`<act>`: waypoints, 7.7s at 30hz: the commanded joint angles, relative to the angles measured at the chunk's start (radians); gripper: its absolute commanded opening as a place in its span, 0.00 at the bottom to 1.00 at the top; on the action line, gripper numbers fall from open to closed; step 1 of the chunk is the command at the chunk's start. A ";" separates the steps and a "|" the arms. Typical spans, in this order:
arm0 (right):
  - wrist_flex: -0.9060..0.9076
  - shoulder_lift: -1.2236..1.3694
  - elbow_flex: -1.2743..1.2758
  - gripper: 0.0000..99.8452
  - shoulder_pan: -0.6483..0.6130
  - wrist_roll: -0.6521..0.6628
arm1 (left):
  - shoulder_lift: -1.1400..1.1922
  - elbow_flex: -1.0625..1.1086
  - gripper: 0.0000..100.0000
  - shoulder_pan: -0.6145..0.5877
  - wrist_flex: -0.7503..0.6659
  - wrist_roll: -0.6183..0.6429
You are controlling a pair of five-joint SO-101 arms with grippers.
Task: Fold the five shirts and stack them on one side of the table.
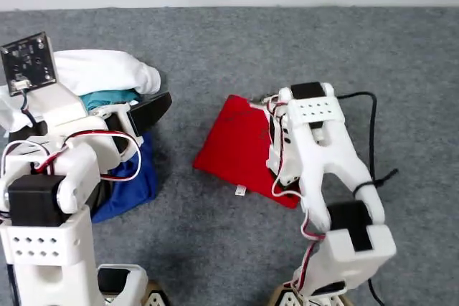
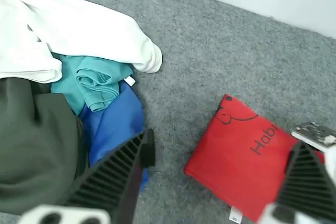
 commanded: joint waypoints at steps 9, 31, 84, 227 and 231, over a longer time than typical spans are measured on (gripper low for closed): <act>-0.104 -0.321 -0.002 0.08 0.105 0.009 | -0.014 -0.001 0.38 0.000 -0.008 -0.008; -0.601 0.039 0.006 0.18 0.268 -0.161 | -0.005 0.071 0.38 -0.002 -0.029 -0.009; -0.397 0.182 -0.270 0.21 0.265 -0.126 | -0.005 0.082 0.38 0.000 -0.040 -0.009; -0.449 0.432 -0.242 0.04 1.096 -0.812 | -0.014 0.084 0.38 0.006 -0.035 -0.009; -0.426 0.440 -0.296 0.16 1.043 -0.690 | -0.014 0.084 0.38 0.006 -0.035 -0.009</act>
